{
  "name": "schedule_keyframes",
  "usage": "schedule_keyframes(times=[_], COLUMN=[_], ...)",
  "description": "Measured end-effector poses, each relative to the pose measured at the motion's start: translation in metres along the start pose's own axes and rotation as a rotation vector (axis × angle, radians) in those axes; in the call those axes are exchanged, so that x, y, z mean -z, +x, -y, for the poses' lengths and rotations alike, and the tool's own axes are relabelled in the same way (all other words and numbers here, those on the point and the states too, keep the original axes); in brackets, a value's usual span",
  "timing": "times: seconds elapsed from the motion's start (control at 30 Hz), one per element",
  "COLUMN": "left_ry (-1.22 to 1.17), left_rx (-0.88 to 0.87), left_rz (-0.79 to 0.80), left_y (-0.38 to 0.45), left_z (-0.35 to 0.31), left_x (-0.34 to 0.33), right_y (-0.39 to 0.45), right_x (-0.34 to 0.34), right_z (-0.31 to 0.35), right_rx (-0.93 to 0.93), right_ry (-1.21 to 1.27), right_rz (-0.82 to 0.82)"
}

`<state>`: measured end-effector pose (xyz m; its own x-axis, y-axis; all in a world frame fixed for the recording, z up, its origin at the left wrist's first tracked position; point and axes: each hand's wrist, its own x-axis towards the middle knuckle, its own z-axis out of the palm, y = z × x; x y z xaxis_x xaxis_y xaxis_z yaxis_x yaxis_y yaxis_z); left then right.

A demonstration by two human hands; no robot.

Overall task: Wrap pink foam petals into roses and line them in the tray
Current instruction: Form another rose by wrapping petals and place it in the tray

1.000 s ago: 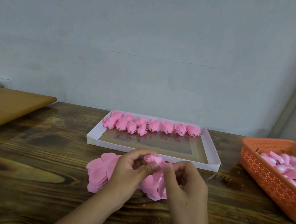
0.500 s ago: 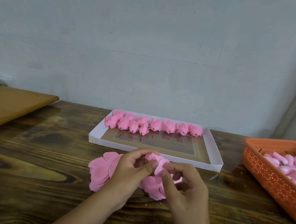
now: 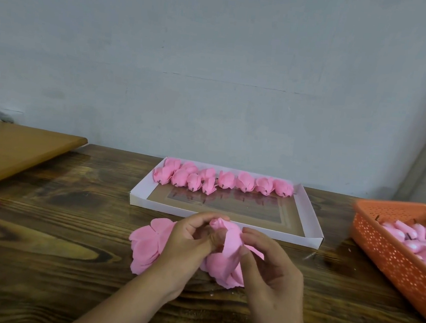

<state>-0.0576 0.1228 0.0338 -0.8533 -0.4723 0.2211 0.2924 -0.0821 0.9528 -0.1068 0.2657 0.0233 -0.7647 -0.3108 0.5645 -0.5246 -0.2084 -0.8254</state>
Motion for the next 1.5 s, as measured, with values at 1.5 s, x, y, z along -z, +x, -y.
schedule_keyframes(times=[1.5], left_ry=[0.298], left_rx=[-0.179], left_rz=[0.128], left_y=[0.004], left_z=[-0.005], left_x=[0.013], right_y=[0.008], right_x=[0.013], right_z=[-0.009], right_rx=[-0.117], right_ry=[0.031], right_rz=[0.21])
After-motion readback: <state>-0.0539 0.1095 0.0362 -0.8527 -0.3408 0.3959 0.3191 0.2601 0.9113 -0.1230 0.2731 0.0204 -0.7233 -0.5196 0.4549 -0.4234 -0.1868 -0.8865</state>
